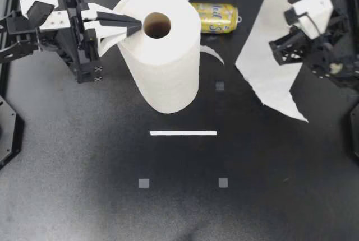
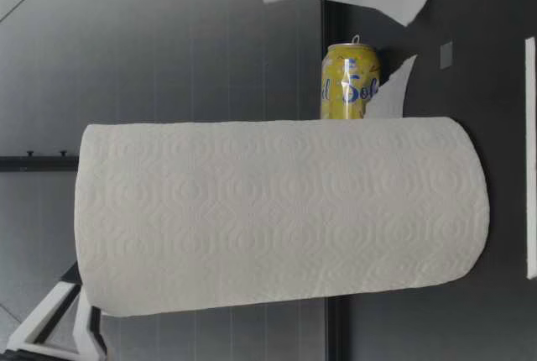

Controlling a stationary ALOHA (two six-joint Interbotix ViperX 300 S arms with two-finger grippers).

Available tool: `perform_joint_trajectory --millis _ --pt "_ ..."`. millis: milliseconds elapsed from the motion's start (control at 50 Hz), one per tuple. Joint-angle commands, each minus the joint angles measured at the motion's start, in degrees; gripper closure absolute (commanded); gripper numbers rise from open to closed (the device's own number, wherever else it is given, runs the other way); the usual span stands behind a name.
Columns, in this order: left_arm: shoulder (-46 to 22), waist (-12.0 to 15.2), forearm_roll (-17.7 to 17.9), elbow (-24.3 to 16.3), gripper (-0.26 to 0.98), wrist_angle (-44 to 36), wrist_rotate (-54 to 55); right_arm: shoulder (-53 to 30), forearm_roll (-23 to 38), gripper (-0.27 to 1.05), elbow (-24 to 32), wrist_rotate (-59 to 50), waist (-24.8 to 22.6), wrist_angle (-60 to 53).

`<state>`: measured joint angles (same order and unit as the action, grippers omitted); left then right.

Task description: Pick up a piece of paper towel and place it on the spilled liquid.

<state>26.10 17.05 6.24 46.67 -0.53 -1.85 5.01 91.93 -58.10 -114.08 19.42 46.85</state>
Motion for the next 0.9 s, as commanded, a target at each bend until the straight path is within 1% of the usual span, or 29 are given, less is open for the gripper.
perform_joint_trajectory --millis 0,100,260,620,680,780,880 --pt "-1.67 0.70 0.09 2.02 0.68 0.53 0.26 -2.55 1.32 0.87 2.81 -0.18 1.58 0.00" --pt "-1.67 0.70 0.09 1.93 0.68 0.53 0.26 -6.33 2.72 0.87 5.19 -0.18 3.16 -0.18" --pt "-1.67 0.70 0.09 1.93 0.68 0.53 0.35 -10.37 3.87 0.87 7.91 -0.09 4.31 -0.97" --pt "-1.58 0.70 0.09 1.93 0.68 0.53 0.18 -13.18 4.31 0.85 10.37 0.18 4.83 -1.05" --pt "-1.58 0.70 0.09 1.93 0.68 0.53 0.18 -13.18 4.31 0.82 10.37 0.18 4.83 -1.41" --pt "-1.58 0.70 0.09 1.93 0.68 0.44 0.18 -13.01 4.31 0.70 10.46 0.26 5.36 -2.64" --pt "-1.58 0.70 0.09 1.93 0.68 0.26 0.18 -13.10 4.04 0.50 10.63 0.26 6.15 -3.78"
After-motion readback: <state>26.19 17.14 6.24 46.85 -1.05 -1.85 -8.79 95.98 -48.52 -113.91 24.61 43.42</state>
